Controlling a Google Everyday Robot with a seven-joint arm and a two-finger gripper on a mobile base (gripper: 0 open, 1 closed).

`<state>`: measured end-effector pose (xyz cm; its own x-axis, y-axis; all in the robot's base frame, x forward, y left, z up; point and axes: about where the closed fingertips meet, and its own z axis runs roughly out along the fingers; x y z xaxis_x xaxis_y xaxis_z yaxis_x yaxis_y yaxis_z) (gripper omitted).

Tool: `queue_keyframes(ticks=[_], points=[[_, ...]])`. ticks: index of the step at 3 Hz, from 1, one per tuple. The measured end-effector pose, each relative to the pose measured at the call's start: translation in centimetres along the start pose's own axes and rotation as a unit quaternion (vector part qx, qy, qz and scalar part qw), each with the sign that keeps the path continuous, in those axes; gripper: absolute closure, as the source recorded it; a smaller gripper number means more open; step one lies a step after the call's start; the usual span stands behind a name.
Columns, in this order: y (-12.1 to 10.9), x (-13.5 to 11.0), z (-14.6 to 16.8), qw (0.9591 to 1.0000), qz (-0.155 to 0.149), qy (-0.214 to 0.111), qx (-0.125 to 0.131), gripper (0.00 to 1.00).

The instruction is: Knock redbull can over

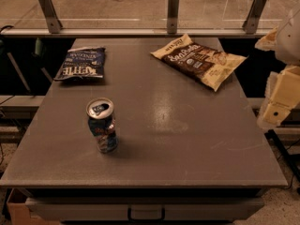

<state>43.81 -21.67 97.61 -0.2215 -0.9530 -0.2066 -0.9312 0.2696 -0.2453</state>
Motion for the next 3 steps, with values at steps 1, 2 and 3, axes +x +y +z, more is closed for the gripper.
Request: queue_keyframes(ticks=[1, 2, 3], points=[[0.0, 0.0, 0.0, 1.0000, 0.000, 0.000, 0.000, 0.00], [-0.2, -1.0, 0.8, 0.9993, -0.008, -0.033, -0.012, 0.00], [0.8, -5.6, 4.1, 0.9915, -0.053, -0.104, -0.058, 0.00]])
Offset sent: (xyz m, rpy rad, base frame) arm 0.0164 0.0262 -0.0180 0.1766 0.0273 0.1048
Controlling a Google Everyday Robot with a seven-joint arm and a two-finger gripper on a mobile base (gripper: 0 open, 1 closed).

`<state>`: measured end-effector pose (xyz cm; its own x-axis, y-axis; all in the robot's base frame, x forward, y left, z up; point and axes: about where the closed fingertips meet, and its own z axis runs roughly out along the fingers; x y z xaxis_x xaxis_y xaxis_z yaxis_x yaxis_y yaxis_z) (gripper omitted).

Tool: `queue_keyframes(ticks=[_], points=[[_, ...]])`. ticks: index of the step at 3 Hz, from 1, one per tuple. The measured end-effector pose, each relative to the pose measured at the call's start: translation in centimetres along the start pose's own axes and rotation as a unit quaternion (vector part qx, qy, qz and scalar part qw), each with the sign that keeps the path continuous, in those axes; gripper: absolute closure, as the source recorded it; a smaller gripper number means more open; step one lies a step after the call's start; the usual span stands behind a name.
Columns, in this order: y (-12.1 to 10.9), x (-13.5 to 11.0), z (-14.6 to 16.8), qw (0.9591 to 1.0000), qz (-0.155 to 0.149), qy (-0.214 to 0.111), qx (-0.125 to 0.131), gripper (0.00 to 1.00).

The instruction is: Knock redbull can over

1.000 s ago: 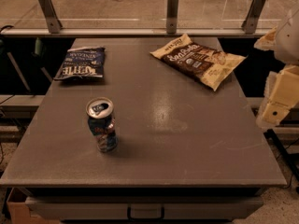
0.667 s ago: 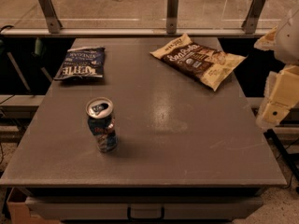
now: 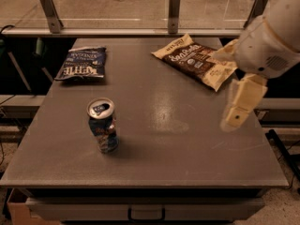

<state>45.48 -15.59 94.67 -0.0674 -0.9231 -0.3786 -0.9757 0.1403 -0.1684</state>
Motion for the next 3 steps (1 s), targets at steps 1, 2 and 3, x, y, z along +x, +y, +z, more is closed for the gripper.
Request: queue_keyframes(ticks=[1, 2, 3], points=[[2.4, -6.8, 6.4, 0.9862, -0.046, -0.128, -0.095, 0.00], [5.0, -11.8, 9.3, 0.9607, -0.061, -0.222, -0.155, 0.00], [6.9, -15.6, 10.7, 0.9353, -0.062, -0.295, -0.184, 0.00]])
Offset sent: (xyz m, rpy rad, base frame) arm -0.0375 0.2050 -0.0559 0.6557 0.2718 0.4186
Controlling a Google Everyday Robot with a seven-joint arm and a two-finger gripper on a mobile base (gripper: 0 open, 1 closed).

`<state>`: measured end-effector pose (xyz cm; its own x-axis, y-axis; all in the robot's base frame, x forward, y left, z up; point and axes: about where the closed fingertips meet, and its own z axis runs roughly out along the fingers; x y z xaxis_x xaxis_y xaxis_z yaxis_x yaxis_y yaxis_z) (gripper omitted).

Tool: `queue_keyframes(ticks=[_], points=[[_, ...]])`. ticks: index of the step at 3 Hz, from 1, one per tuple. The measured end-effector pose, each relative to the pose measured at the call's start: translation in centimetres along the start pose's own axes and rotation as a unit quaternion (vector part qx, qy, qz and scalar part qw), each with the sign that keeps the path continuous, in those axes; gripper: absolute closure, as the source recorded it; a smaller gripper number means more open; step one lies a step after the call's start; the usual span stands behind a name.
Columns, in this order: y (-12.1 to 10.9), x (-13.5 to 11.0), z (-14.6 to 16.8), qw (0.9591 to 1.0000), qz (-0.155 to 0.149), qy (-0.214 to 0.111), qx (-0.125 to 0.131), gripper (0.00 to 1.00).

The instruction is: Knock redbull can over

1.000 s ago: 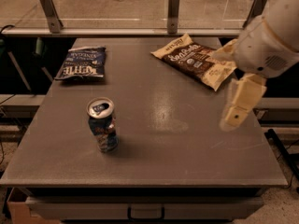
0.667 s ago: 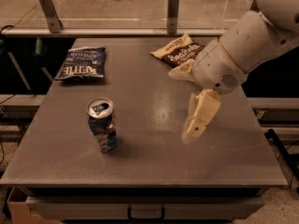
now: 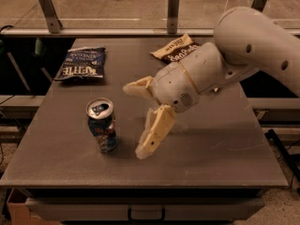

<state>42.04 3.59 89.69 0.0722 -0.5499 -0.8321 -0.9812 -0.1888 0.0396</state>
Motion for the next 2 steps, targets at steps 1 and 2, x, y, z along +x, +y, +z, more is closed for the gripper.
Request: queue_keyframes(ticks=[1, 2], points=[[-0.7, -1.5, 2.7, 0.9974, -0.007, -0.072, -0.007, 0.00], [-1.6, -2.1, 4.5, 0.9923, -0.007, -0.123, -0.006, 0.17]])
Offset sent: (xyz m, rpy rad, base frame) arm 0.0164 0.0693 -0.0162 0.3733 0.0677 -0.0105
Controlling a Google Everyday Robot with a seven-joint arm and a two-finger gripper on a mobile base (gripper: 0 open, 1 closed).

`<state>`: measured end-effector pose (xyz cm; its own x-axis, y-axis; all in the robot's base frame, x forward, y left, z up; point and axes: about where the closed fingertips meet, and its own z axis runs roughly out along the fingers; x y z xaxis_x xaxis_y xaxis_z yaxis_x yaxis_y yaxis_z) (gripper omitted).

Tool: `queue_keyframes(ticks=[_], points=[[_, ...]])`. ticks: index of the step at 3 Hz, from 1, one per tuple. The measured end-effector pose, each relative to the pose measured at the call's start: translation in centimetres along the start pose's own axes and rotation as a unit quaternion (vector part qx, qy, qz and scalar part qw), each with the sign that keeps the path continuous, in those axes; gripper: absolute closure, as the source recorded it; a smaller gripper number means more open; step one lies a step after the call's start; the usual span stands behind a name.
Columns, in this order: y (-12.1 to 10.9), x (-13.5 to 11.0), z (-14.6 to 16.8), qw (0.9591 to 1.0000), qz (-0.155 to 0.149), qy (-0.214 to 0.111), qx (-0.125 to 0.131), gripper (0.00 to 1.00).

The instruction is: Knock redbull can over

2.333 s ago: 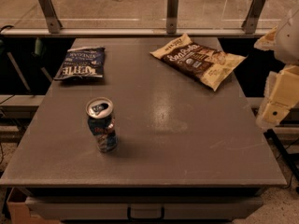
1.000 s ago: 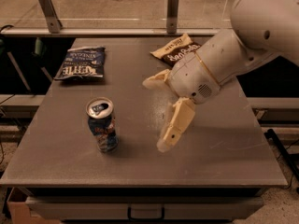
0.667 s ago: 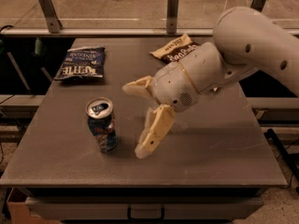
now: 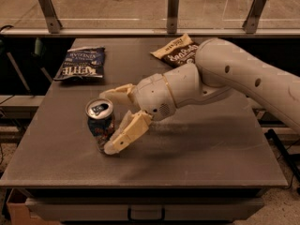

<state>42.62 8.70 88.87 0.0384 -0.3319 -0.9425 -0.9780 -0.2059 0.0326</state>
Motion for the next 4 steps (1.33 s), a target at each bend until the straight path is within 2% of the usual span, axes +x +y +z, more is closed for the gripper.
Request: queue_keyframes(ticks=[1, 2, 3, 4], points=[[-0.9, 0.0, 0.8, 0.9997, 0.006, -0.025, 0.003, 0.41], [-2.5, -0.8, -0.6, 0.9993, 0.006, -0.029, 0.024, 0.64], [-4.7, -1.8, -6.0, 0.9970, -0.015, 0.004, 0.075, 0.87], [-6.2, -2.2, -12.6, 0.9874, -0.046, 0.084, 0.126, 1.00]])
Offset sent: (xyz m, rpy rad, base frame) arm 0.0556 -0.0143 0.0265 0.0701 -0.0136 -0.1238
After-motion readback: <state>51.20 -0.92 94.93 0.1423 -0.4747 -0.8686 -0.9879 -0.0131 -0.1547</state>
